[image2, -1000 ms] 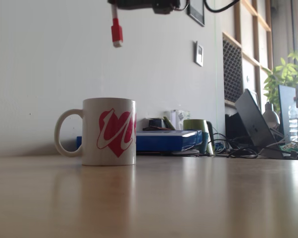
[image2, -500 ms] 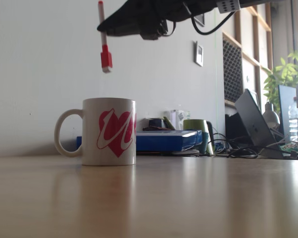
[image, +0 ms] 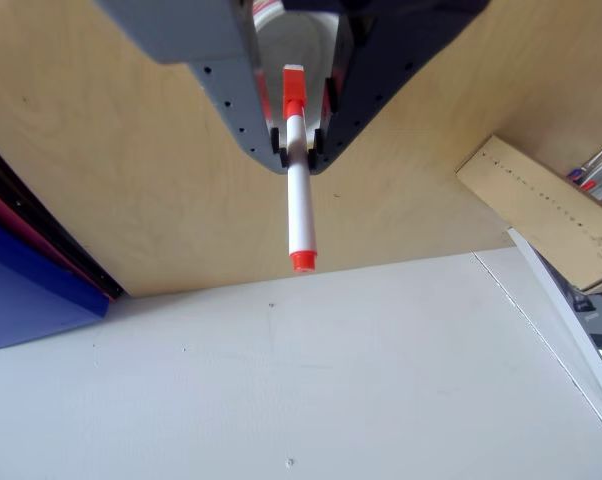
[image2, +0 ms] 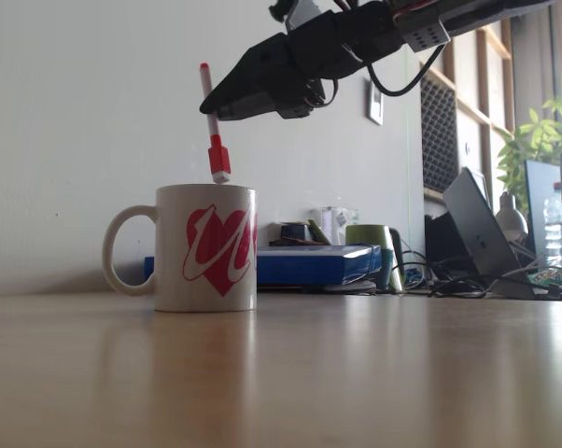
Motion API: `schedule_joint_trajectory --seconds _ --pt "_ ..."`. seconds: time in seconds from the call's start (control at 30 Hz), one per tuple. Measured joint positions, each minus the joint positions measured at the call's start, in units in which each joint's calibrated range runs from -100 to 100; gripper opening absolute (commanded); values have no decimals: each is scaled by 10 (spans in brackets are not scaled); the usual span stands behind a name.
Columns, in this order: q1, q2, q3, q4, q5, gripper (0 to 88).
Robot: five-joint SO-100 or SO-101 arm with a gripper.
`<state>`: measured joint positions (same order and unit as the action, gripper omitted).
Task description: Grab the pen and place it in the cup.
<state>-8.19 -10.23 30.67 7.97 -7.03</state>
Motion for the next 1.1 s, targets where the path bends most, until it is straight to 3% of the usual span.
schedule_joint_trajectory --seconds 0.4,0.57,0.67,1.1 --pt "-1 0 1 0 0 18" --pt "-1 0 1 0 0 188" --pt "-1 0 1 2 0 237" --pt "-1 0 1 13 0 231"
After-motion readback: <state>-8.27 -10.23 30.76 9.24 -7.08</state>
